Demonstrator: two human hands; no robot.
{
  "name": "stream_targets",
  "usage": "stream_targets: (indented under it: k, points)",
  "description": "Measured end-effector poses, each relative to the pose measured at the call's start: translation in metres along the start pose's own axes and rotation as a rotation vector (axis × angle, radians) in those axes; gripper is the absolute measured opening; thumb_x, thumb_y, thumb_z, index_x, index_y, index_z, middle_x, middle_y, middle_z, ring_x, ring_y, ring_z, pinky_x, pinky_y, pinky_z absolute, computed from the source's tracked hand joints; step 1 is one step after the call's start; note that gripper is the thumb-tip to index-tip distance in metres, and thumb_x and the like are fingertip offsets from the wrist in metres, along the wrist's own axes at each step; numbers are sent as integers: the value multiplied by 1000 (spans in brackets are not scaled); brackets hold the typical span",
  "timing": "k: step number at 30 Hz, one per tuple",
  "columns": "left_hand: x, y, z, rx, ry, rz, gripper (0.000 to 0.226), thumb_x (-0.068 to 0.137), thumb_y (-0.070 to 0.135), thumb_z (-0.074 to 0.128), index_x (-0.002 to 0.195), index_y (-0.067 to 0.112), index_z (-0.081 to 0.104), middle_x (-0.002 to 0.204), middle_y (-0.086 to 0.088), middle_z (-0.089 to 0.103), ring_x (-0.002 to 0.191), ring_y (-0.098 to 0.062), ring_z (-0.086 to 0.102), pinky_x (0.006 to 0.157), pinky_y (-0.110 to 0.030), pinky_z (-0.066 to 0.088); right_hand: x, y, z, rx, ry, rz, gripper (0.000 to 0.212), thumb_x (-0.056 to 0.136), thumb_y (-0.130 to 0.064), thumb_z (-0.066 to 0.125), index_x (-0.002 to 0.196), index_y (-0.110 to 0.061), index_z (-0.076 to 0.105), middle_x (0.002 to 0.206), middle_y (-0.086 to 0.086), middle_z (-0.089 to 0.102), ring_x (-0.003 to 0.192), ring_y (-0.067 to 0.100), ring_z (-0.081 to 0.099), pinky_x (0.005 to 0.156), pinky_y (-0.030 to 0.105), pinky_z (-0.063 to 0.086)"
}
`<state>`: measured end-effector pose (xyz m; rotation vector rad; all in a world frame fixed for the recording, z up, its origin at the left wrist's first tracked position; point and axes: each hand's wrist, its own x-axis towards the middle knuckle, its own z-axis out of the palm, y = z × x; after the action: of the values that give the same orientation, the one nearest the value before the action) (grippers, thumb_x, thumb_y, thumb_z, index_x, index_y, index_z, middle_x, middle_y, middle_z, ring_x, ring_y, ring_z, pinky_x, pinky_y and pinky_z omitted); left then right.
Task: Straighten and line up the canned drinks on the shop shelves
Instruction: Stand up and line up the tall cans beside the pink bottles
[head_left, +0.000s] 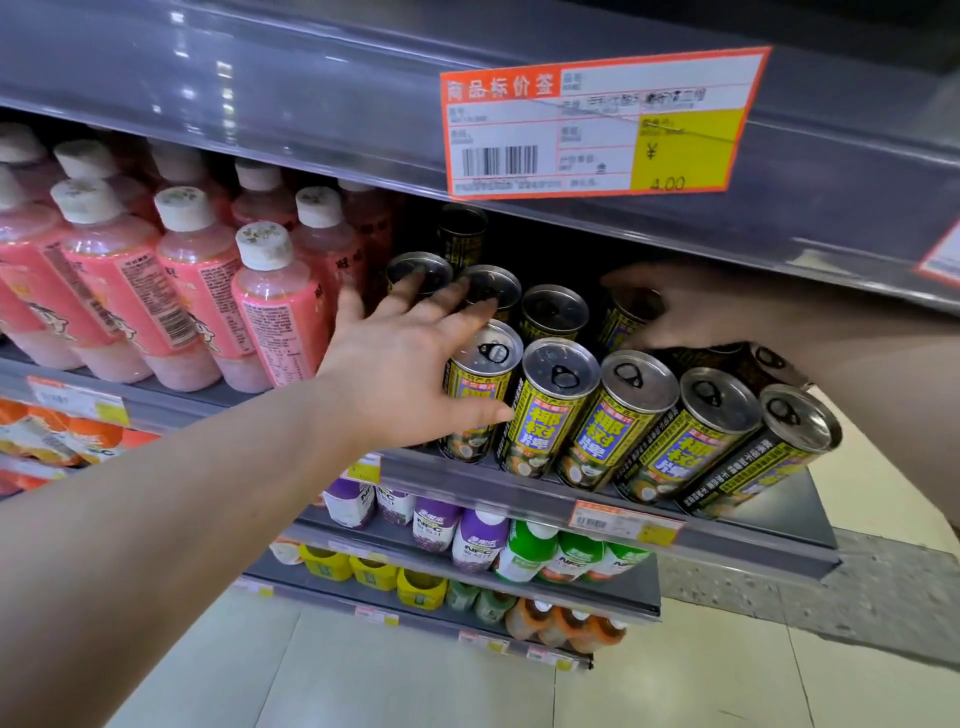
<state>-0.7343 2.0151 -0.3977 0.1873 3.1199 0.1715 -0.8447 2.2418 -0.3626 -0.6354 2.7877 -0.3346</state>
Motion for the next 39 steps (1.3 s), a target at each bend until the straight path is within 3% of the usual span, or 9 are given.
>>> stream_targets:
  k: [4,7,12,16,23,30,33,36,39]
  points:
    - [-1,11,-1,12,127,29,110,47,90,17,146,41,11,158,6,5,145,-25,-8,107,-62,-11,-3,1,1,25,69,-38,63,80,-9,70,137,-10,43,138,8,47,123,20,45,74,8,25]
    - [2,26,-2,-5,101,118,98,60,88,33,145,43,13,158,10,4,145,-23,-10,108,-60,-14,-8,-1,2,40,73,-65,64,80,-15,72,137,-15,44,136,3,49,112,8,44,73,8,26]
    - [5,33,-1,11,5,154,81,74,73,42,144,46,12,157,14,6,146,-20,-2,111,-58,-9,-16,1,-7,230,14,-42,58,86,-24,64,138,-22,41,128,-7,47,120,6,42,91,11,28]
    - [7,39,-3,-15,1,133,87,70,75,42,146,42,12,157,13,6,146,-20,-4,110,-58,-12,-29,22,-17,225,4,100,48,89,-21,60,135,-16,44,131,3,47,126,21,44,103,30,34]
    - [20,73,-3,-42,-12,231,88,74,73,43,147,38,8,158,11,1,145,-19,-8,111,-55,-11,-43,40,-15,-31,8,96,68,77,-8,71,138,-12,42,138,9,48,123,22,46,90,20,32]
    - [27,72,4,-14,-92,251,75,83,66,38,146,41,8,158,12,0,146,-16,-3,116,-50,-1,-54,34,-17,67,51,-30,45,81,-6,68,124,-5,55,120,13,60,99,24,55,62,-3,30]
    - [26,72,4,-9,-92,253,74,84,65,38,146,42,6,157,13,-2,146,-16,-2,117,-51,0,-62,43,-22,284,88,43,35,86,-13,64,115,-26,50,99,-11,57,84,1,53,63,-3,36]
    - [25,73,3,-4,-100,241,77,81,68,36,146,42,5,157,13,-2,146,-16,-2,117,-50,0,-74,55,-27,323,217,134,12,88,-17,61,83,-22,52,78,-10,48,73,0,52,55,2,36]
    - [23,77,0,-9,-104,199,87,69,80,27,146,43,9,158,12,3,146,-16,1,116,-52,-3,-87,60,-27,87,175,236,30,86,-35,64,110,-22,53,93,-12,46,89,9,47,55,15,28]
